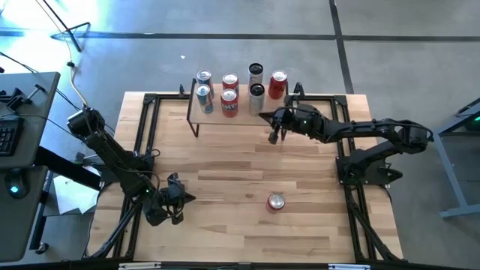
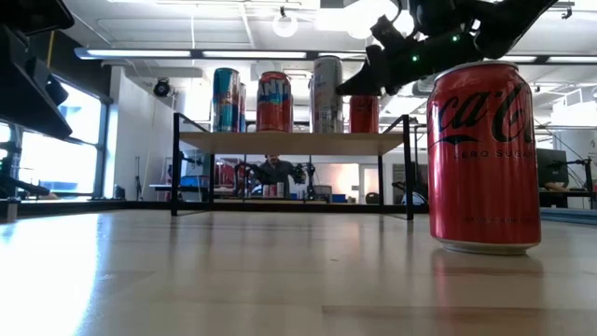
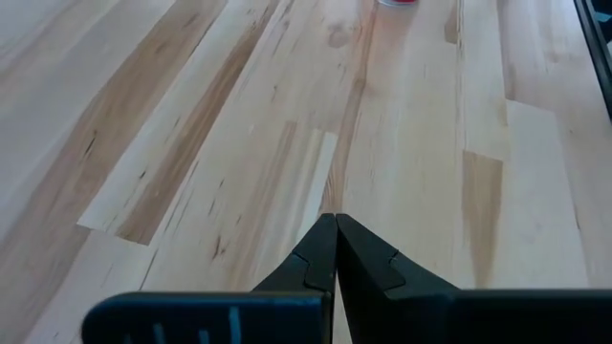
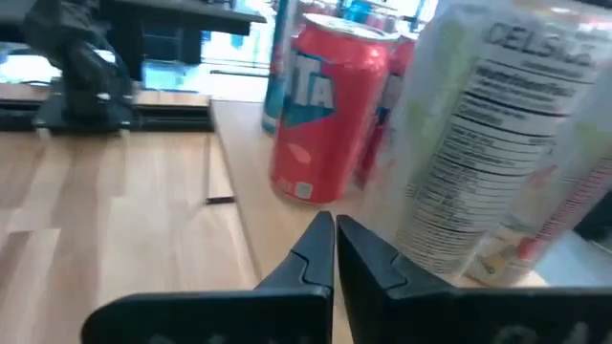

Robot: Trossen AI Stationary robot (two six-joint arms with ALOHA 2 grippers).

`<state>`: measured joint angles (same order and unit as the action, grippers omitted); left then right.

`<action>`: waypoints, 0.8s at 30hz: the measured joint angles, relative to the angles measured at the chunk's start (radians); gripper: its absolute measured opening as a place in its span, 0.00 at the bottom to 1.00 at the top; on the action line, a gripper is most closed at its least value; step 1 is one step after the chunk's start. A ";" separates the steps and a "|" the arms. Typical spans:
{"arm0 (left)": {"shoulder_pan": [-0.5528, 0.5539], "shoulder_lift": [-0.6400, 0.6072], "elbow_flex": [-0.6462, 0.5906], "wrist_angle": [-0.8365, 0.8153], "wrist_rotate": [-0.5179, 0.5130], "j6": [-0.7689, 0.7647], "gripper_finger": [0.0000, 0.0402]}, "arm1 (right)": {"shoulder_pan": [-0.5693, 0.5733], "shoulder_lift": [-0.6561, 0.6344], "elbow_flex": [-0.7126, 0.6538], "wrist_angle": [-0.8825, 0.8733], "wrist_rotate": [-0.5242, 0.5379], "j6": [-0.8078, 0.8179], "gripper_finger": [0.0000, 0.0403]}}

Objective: Place canned beverage on shelf
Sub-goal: Put the white and yellow soda can on the shelf aligned with the other white and yellow soda can

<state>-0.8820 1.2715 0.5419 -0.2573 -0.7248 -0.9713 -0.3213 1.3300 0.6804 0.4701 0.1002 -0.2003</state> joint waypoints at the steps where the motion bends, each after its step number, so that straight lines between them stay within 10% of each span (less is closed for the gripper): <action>1: 0.000 0.000 0.000 0.000 -0.002 0.001 0.00 | -0.006 0.000 0.000 0.000 0.017 -0.001 0.00; 24: 0.019 0.000 0.000 0.017 0.010 0.033 0.00 | 0.030 -0.036 -0.001 0.072 0.249 0.018 0.00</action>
<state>-0.8631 1.2713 0.5423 -0.2401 -0.7143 -0.9379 -0.2917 1.2942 0.6796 0.5425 0.3489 -0.1821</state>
